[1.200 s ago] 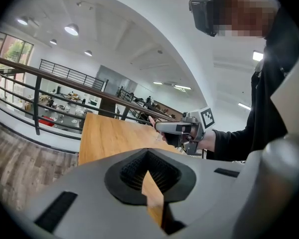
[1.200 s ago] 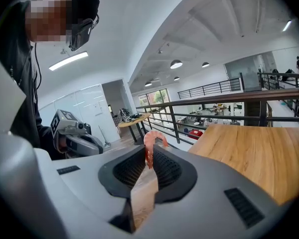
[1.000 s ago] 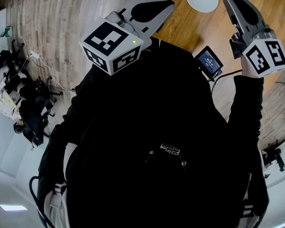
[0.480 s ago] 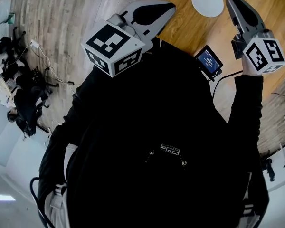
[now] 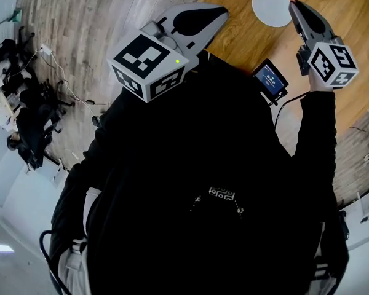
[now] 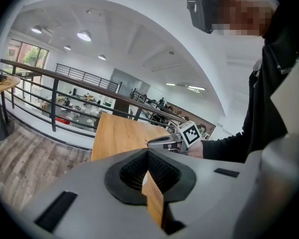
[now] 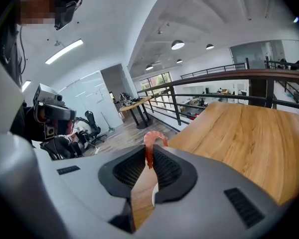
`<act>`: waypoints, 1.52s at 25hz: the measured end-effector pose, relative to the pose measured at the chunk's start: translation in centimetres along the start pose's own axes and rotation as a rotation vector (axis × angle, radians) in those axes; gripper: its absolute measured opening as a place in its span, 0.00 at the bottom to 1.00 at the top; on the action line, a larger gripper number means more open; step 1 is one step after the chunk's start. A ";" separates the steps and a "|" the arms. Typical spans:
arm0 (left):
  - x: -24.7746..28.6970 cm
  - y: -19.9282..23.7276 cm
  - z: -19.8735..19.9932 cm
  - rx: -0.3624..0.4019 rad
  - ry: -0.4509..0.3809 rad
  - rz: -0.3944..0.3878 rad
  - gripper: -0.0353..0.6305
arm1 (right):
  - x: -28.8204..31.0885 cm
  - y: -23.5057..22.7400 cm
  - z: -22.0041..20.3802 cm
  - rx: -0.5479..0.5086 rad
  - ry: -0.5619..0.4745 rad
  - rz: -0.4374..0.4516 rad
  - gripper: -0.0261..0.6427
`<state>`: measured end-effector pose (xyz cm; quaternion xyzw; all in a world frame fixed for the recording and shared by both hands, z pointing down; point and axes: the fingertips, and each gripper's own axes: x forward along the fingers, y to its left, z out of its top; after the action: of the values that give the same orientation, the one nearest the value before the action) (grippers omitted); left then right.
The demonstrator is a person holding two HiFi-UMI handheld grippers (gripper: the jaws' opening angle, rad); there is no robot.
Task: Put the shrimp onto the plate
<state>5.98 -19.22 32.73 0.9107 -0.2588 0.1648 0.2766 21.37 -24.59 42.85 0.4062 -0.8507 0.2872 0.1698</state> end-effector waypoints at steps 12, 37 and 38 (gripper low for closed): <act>-0.8 0.5 -0.2 -0.029 -0.002 0.028 0.05 | 2.7 -1.4 -5.1 0.047 0.129 -0.002 0.13; -2.1 1.0 -2.4 -0.084 0.016 0.082 0.05 | 6.1 -5.4 -18.5 -0.022 0.457 -0.092 0.13; -2.2 1.0 -2.6 -0.084 0.017 0.081 0.05 | 6.2 -5.4 -18.8 -0.047 0.469 -0.095 0.13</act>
<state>3.20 -17.57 34.24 0.8855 -0.2998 0.1729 0.3099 22.89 -19.17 62.60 0.3639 -0.7743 0.3455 0.3856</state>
